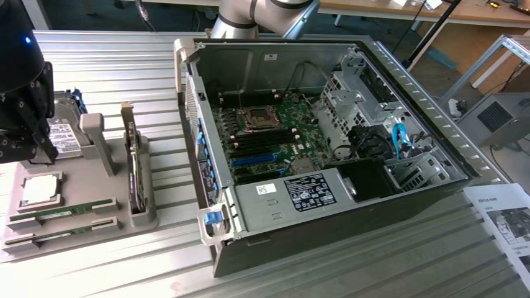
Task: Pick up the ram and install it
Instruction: 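Pick up the ram and move it above insertion slot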
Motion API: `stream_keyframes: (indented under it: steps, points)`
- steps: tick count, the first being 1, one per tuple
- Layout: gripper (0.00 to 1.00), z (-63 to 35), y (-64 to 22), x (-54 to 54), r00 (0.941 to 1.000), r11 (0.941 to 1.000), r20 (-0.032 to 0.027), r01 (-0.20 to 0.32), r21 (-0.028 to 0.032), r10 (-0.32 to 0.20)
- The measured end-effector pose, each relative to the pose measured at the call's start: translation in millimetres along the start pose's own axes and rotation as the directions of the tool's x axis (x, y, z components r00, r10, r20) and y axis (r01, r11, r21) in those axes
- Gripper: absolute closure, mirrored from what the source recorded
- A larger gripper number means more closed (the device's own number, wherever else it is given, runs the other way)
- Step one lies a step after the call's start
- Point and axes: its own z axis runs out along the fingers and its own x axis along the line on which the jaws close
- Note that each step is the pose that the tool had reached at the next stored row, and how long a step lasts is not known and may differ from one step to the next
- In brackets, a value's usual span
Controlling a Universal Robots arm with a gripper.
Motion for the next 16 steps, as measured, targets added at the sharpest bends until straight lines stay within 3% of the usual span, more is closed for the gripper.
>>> stream_keyframes:
  steps: [5,16]
  points:
    - [0.89,0.0,0.0,0.0,0.9949,0.995,-0.0044,0.1,0.0008,-0.1]
    - [0.89,5.1,0.0,0.8,0.9948,0.9948,-0.0045,0.102,0.0008,-0.102]
